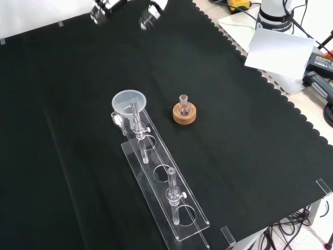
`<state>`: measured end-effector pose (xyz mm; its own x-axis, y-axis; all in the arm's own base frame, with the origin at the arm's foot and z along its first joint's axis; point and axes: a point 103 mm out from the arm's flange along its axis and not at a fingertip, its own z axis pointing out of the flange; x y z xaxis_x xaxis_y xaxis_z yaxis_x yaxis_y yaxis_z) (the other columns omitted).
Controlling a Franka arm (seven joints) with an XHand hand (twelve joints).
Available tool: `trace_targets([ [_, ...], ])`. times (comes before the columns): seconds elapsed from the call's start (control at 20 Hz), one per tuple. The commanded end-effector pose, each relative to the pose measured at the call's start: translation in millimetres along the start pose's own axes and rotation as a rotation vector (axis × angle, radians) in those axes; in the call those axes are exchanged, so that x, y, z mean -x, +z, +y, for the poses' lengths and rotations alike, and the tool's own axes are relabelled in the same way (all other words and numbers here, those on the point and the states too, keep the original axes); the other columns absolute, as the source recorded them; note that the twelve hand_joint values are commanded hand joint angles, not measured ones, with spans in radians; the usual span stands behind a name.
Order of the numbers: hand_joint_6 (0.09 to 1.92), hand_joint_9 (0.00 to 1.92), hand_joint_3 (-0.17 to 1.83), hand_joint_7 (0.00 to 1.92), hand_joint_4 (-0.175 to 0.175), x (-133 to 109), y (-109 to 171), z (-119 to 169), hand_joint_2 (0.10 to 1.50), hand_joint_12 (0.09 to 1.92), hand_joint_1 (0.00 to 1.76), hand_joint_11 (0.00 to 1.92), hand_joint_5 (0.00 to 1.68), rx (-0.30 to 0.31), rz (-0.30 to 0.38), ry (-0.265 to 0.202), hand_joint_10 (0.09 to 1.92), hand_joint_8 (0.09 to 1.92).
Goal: Pick up the funnel from the transparent funnel stand.
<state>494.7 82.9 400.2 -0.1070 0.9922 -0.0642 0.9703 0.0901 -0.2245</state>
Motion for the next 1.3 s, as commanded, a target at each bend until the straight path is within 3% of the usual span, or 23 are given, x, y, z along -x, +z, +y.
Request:
trace_targets([
  [0.05,0.09,0.06,0.29,0.03,0.017,-30,21,13,1.02,1.35,0.21,0.00,0.19,-0.060,-0.043,-0.040,0.64,0.33],
  [0.65,0.09,0.11,0.23,0.00,0.022,-61,57,45,0.85,1.44,0.46,0.01,0.21,-0.218,-0.038,-0.070,0.71,0.49],
  [1.0,0.09,0.02,0.21,0.00,0.039,-72,70,58,0.76,1.52,0.58,0.07,0.11,-0.270,-0.047,-0.081,0.80,0.30],
  [1.3,0.09,0.00,0.22,0.00,0.043,-78,72,67,0.72,1.54,0.62,0.12,0.03,-0.278,-0.068,-0.081,0.74,0.13],
])
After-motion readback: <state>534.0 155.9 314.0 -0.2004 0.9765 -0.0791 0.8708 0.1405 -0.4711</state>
